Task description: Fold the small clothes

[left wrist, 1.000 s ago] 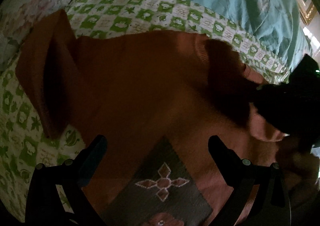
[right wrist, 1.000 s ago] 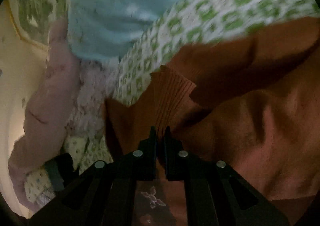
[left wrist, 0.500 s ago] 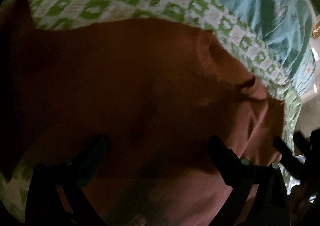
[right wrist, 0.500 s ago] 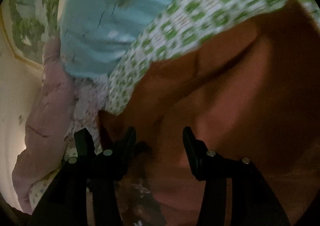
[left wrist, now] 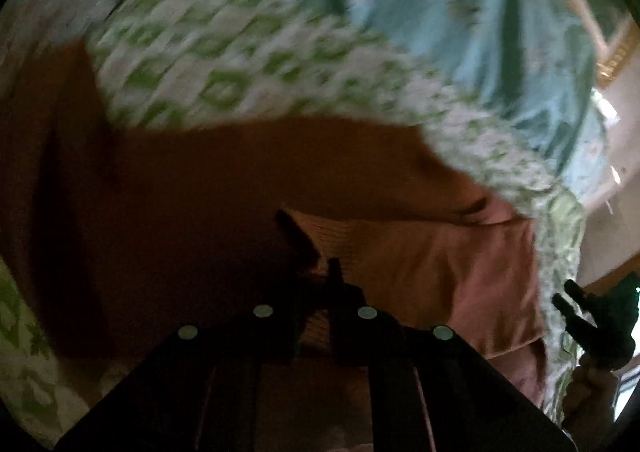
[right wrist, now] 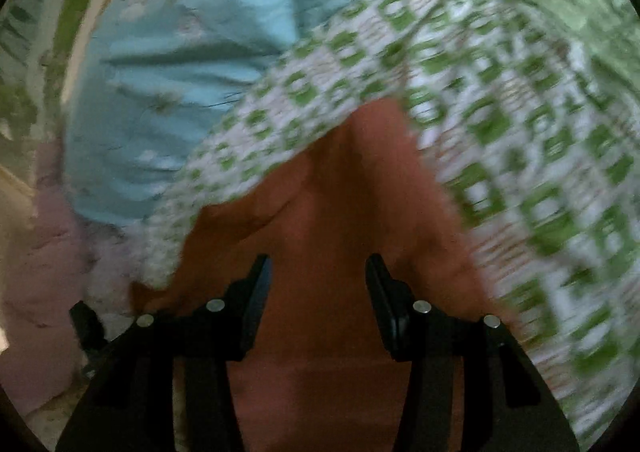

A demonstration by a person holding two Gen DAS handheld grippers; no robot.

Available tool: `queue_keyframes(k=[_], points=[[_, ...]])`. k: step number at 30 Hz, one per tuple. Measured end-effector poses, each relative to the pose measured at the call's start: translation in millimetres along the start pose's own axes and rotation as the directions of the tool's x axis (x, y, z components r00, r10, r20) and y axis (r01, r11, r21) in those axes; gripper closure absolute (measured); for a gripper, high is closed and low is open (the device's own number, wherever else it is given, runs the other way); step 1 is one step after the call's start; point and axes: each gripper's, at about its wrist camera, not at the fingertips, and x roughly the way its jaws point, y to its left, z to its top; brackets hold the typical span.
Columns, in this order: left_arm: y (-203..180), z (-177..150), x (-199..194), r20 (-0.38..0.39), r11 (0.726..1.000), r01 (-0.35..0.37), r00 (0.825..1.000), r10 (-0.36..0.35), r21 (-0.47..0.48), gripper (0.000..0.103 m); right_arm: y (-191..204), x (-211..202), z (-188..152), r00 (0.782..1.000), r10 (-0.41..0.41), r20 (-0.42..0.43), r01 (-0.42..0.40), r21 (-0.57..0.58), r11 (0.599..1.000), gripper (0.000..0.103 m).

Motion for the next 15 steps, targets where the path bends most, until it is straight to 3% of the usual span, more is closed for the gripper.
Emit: queue_keyframes(k=[4, 7, 9, 10, 11, 12, 15], points=[[-1.8, -2.5, 0.4, 0.009, 1.000, 0.001, 1.000, -0.001, 0.006, 0.094, -12.2, 13.9, 11.2, 0.991, -0.131, -0.006, 0.130, -0.052, 0.990, 0.053], [-5.4, -4.9, 0.1, 0.012, 1.000, -0.014, 1.000, 0.014, 0.019, 0.094, -15.3, 29.5, 21.2, 0.972, -0.236, 0.000, 0.234, -0.129, 0.964, 0.051], [0.1, -6.3, 1.9, 0.001, 1.000, -0.018, 1.000, 0.018, 0.003, 0.094, -20.0, 47.0, 26.7, 0.959, -0.278, -0.048, 0.267, -0.164, 0.950, 0.046], [0.8, -5.8, 4.3, -0.008, 1.000, -0.020, 1.000, 0.020, -0.006, 0.094, -23.9, 56.0, 27.0, 0.958, -0.276, -0.081, 0.260, -0.171, 0.950, 0.050], [3.2, -6.8, 1.1, -0.010, 1.000, -0.018, 1.000, 0.018, -0.005, 0.094, -25.8, 61.7, 27.3, 0.958, -0.267, -0.102, 0.247, -0.179, 0.952, 0.064], [-0.4, -5.6, 0.1, -0.008, 1.000, -0.014, 1.000, 0.014, 0.004, 0.094, -26.2, 65.2, 28.9, 0.957, -0.271, -0.105, 0.248, -0.195, 0.949, 0.092], [-12.6, -7.3, -0.8, 0.000, 0.997, -0.039, 0.999, 0.039, 0.063, 0.093, -26.5, 59.6, 36.0, 0.955, -0.289, -0.070, 0.270, -0.206, 0.940, 0.092]])
